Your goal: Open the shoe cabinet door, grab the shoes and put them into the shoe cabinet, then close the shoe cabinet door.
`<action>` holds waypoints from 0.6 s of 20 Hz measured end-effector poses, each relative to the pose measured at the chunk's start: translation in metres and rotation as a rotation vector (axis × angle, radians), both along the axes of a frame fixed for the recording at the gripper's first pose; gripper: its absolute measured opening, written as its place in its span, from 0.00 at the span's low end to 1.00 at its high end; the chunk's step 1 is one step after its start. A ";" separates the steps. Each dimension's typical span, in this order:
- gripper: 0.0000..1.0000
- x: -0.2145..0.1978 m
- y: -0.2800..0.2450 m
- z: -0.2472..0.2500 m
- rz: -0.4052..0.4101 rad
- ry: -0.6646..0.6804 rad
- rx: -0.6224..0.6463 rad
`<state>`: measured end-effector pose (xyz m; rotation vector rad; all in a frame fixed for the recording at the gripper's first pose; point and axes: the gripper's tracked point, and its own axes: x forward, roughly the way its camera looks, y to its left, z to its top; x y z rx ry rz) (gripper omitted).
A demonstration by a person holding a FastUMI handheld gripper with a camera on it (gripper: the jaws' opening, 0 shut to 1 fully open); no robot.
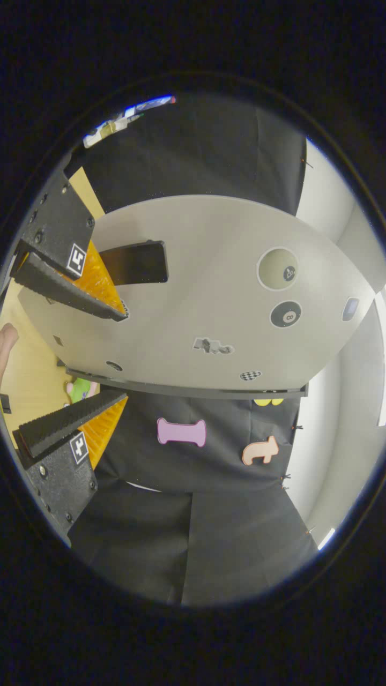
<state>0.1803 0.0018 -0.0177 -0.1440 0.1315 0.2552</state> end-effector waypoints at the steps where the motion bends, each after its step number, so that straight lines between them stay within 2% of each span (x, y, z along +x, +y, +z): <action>1: 0.91 0.005 0.006 -0.002 -0.007 -0.006 -0.005; 6: 0.90 0.011 0.055 -0.008 -0.006 -0.008 0.042; 10: 0.91 0.029 0.116 -0.010 0.026 0.001 0.109; 12: 0.95 0.035 0.138 -0.017 0.042 0.016 0.127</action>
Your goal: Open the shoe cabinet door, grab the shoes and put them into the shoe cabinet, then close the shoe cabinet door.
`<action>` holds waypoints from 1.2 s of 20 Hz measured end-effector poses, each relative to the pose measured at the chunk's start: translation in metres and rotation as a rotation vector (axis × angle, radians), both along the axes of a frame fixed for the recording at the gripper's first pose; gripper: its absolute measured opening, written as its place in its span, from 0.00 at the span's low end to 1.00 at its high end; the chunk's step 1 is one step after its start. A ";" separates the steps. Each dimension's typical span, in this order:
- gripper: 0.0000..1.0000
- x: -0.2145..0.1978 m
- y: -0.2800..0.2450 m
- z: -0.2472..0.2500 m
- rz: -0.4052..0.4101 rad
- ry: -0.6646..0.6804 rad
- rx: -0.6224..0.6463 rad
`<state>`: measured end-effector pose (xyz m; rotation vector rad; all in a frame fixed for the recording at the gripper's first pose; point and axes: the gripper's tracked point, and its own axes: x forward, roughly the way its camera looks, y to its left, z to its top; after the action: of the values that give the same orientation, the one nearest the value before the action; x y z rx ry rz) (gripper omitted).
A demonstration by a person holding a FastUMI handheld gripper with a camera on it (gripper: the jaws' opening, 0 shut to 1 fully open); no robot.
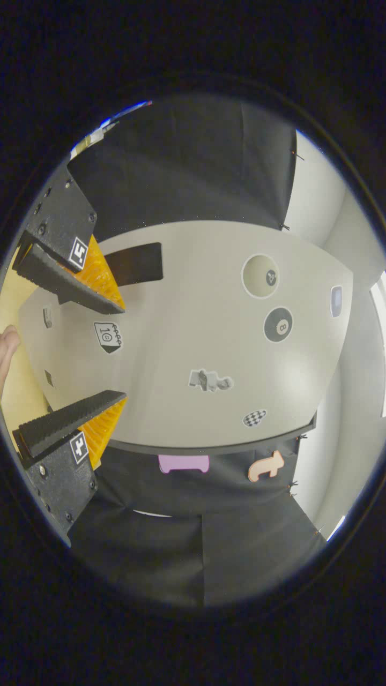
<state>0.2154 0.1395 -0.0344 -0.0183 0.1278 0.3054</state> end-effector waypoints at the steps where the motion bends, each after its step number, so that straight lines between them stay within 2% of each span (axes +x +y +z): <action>1: 0.95 0.002 0.007 -0.005 -0.003 0.012 0.008; 10: 0.97 -0.016 0.019 -0.023 -0.036 -0.008 -0.042; 13: 0.97 -0.041 0.003 -0.030 -0.086 -0.028 -0.031; 18: 0.97 -0.085 -0.018 -0.048 -0.092 -0.019 -0.049; 21: 0.97 -0.118 -0.025 -0.042 -0.090 -0.077 -0.041; 24: 0.97 -0.151 -0.042 -0.038 -0.132 -0.126 -0.034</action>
<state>0.0643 0.0973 -0.0722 -0.0620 0.0094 0.1697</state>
